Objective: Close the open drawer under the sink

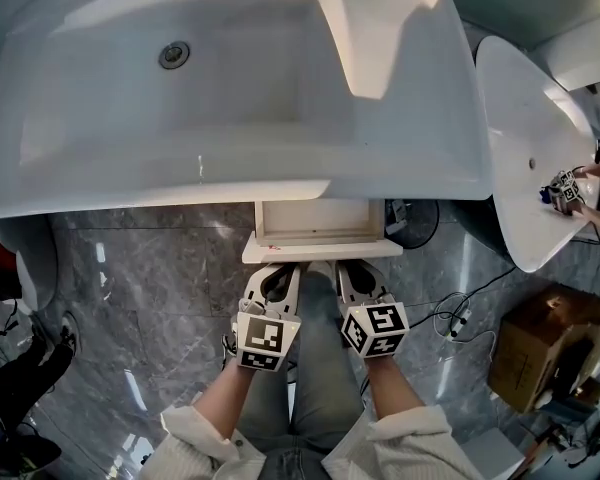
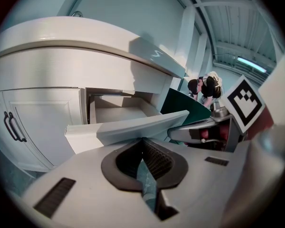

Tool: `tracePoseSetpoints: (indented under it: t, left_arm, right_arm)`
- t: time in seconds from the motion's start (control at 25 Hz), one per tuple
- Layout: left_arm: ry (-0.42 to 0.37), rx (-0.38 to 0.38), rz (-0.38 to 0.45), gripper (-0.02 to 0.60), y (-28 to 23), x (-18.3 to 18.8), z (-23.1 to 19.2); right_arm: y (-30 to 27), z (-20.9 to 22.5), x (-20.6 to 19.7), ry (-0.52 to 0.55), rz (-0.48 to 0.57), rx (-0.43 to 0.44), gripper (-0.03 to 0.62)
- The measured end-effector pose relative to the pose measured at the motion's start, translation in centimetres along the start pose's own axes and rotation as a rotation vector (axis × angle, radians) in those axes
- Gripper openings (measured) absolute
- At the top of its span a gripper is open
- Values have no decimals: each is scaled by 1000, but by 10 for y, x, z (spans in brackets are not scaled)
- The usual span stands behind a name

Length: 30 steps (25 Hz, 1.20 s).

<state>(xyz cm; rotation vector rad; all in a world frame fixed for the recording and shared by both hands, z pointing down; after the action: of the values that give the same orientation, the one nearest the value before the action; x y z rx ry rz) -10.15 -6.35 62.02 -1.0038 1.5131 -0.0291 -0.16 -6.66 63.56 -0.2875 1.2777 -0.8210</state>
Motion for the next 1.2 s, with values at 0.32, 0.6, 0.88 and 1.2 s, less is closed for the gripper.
tracePoseSetpoints:
  t: [0.32, 0.6, 0.88, 1.2]
  left_arm:
    - [-23, 6, 17, 15, -3, 8, -4]
    - [-26, 24, 35, 15, -13, 21, -16]
    - [-57, 19, 42, 15, -19, 28, -21]
    - [-68, 27, 52, 15, -29, 38, -30]
  right_arm:
    - [-3, 1, 8, -16, 35, -28, 9]
    - [-16, 2, 23, -2, 54, -19, 11]
    - [-23, 4, 31, 5, 67, -21, 9]
    - [-34, 7, 43, 27, 73, -24, 9]
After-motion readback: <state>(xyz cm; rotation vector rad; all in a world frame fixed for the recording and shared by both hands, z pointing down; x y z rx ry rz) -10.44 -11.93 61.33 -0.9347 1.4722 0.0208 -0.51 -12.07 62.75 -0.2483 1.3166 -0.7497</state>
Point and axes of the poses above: the fingertips, and each gripper's own axes: y backward along the fingers, z to its right, x out of its top, the point moved 1 cm from there along y, backward along the fingers, and after that the axes turned 2 degrees about z, right-handed, at the moved point
